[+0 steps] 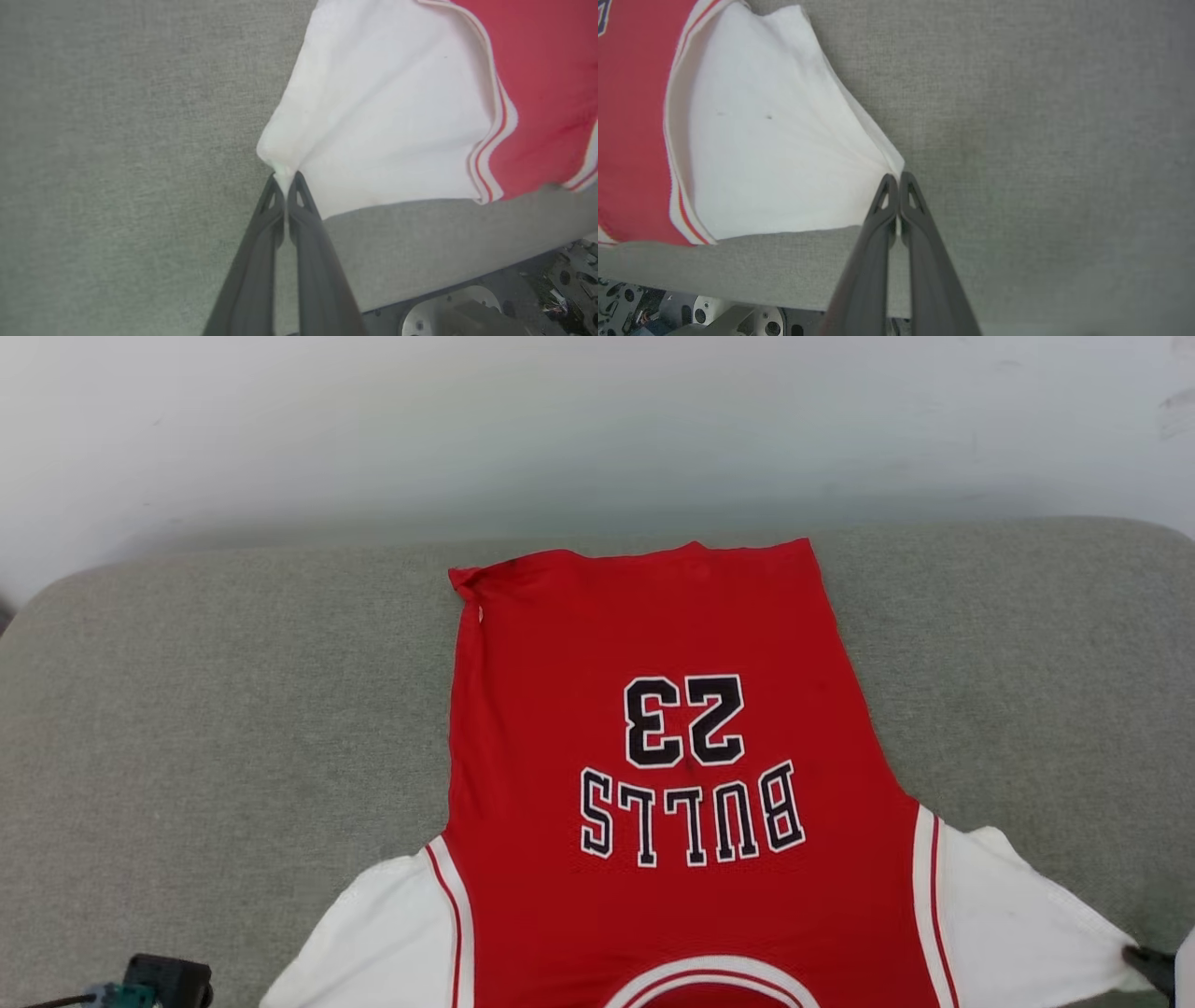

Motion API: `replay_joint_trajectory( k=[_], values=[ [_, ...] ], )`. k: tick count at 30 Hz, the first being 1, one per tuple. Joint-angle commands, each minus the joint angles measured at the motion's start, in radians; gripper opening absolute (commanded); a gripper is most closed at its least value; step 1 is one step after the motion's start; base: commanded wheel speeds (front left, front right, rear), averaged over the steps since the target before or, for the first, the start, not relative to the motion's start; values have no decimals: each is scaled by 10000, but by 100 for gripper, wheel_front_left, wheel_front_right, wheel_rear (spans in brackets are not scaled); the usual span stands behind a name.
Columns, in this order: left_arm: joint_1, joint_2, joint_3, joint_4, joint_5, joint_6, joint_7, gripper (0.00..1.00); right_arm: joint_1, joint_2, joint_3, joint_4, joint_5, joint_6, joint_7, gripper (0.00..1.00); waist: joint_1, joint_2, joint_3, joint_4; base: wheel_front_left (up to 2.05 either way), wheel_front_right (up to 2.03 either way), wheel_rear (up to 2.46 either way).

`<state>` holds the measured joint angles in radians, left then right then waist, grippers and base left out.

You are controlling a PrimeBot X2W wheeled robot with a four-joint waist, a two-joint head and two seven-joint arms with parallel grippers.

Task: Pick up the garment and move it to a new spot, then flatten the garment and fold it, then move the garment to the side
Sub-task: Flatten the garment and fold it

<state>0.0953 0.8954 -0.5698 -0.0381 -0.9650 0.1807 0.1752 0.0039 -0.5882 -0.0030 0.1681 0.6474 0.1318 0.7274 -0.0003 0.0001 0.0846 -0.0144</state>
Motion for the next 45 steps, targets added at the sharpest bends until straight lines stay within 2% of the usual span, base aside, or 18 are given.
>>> replay_joint_trajectory(
  k=[1,6,7,8,9,18,20,23,29,38,45],
  values=[
    [332,88,-46,-203,-210,109,205,0,505,124,-366,-325,-141,-20,296,0,3,-1,37,-29,0,0,0],
    [461,98,-141,-615,-286,194,383,0,1157,531,-786,-1120,-517,-19,1080,0,3,-1,272,-27,0,0,0],
    [397,112,-165,-666,-237,175,407,0,1162,545,-866,-1301,-612,-19,1139,25,3,-1,335,-5,0,0,0],
    [324,89,-178,-731,-229,152,409,0,1121,571,-914,-1455,-649,-17,1204,89,3,-1,398,25,0,0,0],
    [257,56,-183,-811,-241,104,428,0,1067,644,-958,-1589,-611,-17,1343,100,3,-1,465,61,0,0,0],
    [-288,188,-265,-2217,66,118,817,0,-722,392,-1107,-3433,-449,-13,1723,100,3,-1,1560,761,0,0,0],
    [-429,-5,-179,-2629,10,133,682,0,-1458,352,-1056,-3537,-340,-13,1954,100,3,-1,1933,1013,0,0,0],
    [-689,72,-236,-3262,300,134,791,0,-2686,357,-1022,-3497,-358,-13,2441,100,3,-1,2583,1481,0,0,0],
    [-1261,128,-509,-4095,903,74,1198,0,-4993,212,-782,-2772,-789,-13,3511,100,3,-1,3610,2325,0,0,0],
    [-2225,-348,-936,-4676,1623,-227,1474,0,-8520,125,-695,-897,-2226,-13,5650,100,3,-1,4953,3655,0,0,0],
    [-2675,-659,-1237,-4760,2014,-519,1478,0,-9962,9,-922,216,-3436,-13,6456,100,3,-1,5579,4286,0,0,0]
  ],
)
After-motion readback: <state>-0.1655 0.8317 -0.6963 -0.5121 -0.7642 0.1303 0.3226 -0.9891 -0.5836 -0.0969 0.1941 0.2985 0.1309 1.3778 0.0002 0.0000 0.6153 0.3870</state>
